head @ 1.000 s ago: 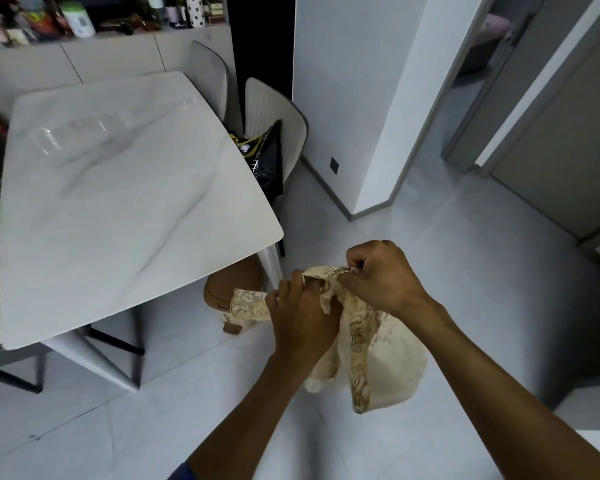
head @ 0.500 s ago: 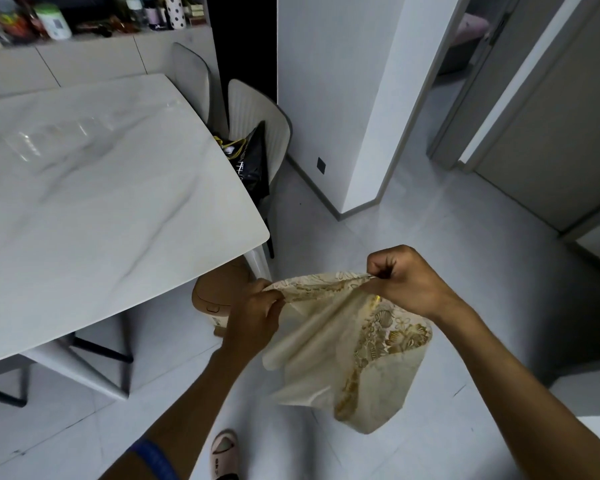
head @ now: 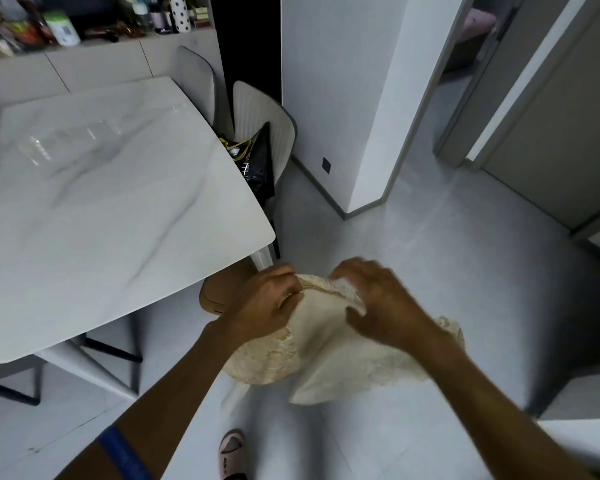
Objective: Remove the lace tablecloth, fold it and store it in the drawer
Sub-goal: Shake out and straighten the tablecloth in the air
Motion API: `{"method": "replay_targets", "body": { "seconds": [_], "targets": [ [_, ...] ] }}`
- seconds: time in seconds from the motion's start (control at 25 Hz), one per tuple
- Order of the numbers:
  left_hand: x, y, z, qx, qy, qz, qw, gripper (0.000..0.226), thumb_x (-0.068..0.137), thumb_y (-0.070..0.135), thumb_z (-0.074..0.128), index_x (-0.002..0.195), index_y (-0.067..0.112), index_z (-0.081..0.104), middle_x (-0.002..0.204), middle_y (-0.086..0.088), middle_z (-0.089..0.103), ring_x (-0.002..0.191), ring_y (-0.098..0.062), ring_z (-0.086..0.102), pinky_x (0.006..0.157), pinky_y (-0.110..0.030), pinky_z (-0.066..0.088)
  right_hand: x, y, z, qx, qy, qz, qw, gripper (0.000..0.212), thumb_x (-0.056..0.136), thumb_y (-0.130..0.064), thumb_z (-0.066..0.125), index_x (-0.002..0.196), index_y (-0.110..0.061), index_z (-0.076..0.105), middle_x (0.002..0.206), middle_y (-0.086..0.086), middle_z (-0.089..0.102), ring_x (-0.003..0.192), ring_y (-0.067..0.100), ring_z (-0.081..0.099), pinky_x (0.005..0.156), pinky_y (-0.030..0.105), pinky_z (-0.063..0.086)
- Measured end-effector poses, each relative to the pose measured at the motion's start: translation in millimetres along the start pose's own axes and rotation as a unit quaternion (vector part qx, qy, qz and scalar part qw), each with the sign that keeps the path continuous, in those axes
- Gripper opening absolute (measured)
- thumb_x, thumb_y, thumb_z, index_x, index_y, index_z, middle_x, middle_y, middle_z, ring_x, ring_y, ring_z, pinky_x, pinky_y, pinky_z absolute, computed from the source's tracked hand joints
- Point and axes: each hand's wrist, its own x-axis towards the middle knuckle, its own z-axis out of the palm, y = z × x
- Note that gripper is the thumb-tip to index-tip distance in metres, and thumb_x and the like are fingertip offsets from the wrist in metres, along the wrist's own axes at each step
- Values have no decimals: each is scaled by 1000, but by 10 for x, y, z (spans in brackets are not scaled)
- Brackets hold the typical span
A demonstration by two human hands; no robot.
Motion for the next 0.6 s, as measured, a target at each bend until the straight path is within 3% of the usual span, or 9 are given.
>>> {"method": "replay_targets", "body": {
  "seconds": [0.08, 0.16, 0.28, 0.36, 0.48, 0.6],
  "targets": [
    [28, 91, -17, 11, -11, 20, 1000, 14, 78, 11, 75, 72, 13, 63, 75, -1, 61, 73, -11, 43, 70, -1, 28, 53, -265, 317, 75, 18, -33, 996, 37, 74, -20, 73, 108, -19, 57, 105, 0, 63, 91, 16, 55, 80, 32, 45],
    [10, 96, -46, 4, -30, 26, 999, 14, 77, 10, 75, 72, 12, 62, 75, -2, 61, 72, -9, 44, 67, -7, 27, 170, -255, 496, 161, 38, 22, 986, 27, 81, -20, 73, 102, -15, 59, 95, 2, 65, 81, 15, 57, 72, 29, 46],
    [-46, -36, -110, -19, -52, 8, 998, 9, 83, 11, 70, 77, 8, 65, 80, -6, 63, 75, -16, 56, 67, -22, 42, 278, -170, 648, 174, 33, 28, 984, 26, 82, -26, 75, 103, -14, 67, 99, 4, 68, 85, 18, 61, 74, 30, 48],
    [-74, -106, -143, -21, -72, -10, 997, 9, 87, 15, 64, 81, 9, 66, 85, -6, 64, 80, -21, 59, 70, -34, 50, 315, -224, 749, 157, 24, 12, 987, 20, 85, -27, 72, 95, -10, 72, 91, 8, 68, 80, 21, 62, 69, 31, 48],
    [-151, -191, -147, 19, -72, -30, 997, 20, 87, 28, 59, 84, 12, 71, 90, -3, 68, 85, -21, 62, 76, -35, 51, 381, -247, 786, 165, 39, 10, 985, 16, 87, -18, 69, 91, -5, 76, 87, 12, 68, 77, 24, 62, 66, 33, 48],
    [-326, -337, -130, 35, -31, -102, 994, 30, 82, 42, 61, 82, 15, 75, 89, -1, 71, 87, -21, 64, 78, -38, 53, 468, -185, 651, 257, 47, 74, 963, 9, 84, -13, 72, 83, -6, 76, 89, 7, 71, 77, 20, 66, 71, 35, 52]
  ]
}}
